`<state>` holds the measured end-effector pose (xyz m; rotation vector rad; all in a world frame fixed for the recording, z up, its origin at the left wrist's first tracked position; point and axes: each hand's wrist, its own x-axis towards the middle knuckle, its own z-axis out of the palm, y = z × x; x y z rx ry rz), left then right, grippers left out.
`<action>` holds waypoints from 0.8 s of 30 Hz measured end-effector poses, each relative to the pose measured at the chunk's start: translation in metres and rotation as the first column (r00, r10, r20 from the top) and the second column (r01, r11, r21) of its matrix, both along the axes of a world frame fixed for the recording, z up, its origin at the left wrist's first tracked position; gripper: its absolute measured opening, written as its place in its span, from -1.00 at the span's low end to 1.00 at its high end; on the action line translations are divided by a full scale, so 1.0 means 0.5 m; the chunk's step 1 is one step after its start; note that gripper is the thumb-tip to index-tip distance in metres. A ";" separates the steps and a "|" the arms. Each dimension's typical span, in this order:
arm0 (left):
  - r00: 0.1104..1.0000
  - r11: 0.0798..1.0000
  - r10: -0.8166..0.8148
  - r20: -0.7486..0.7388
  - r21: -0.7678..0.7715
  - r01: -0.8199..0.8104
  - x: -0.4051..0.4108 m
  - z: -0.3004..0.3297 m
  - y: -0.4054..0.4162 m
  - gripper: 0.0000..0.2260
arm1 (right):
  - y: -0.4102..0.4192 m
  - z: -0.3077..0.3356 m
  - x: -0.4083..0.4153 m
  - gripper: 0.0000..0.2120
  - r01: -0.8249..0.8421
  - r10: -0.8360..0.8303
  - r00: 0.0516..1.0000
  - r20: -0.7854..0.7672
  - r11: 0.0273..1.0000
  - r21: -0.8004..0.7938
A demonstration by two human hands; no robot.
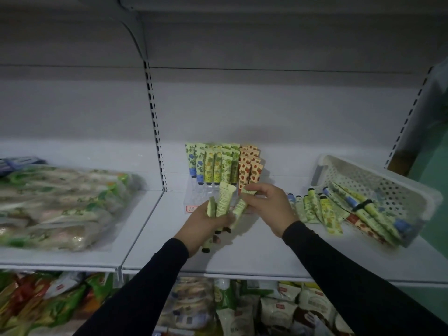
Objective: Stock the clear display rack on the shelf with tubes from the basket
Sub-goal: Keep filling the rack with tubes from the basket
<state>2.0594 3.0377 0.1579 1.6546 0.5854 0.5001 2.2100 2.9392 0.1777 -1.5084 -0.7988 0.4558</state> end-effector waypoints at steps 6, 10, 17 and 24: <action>0.994 0.985 0.077 -0.073 0.161 -0.064 0.006 -0.002 -0.002 -0.63 | 0.007 0.019 -0.028 -0.82 0.185 -0.168 0.951 0.259 0.982 -0.044; 1.000 0.998 -0.026 0.009 0.056 0.025 0.007 -0.008 0.002 -0.75 | 0.006 0.030 -0.029 -0.76 0.079 -0.068 0.972 0.225 0.996 -0.038; 0.978 0.939 -0.169 0.118 -0.282 0.196 -0.013 -0.004 0.019 -0.78 | 0.012 0.053 0.004 -0.76 -0.178 0.171 0.983 -0.067 0.977 -0.118; 0.971 0.894 -0.125 0.206 -0.401 0.200 -0.008 -0.009 0.044 -0.69 | 0.010 0.069 0.034 -0.73 -0.189 0.171 0.966 -0.194 0.979 -0.082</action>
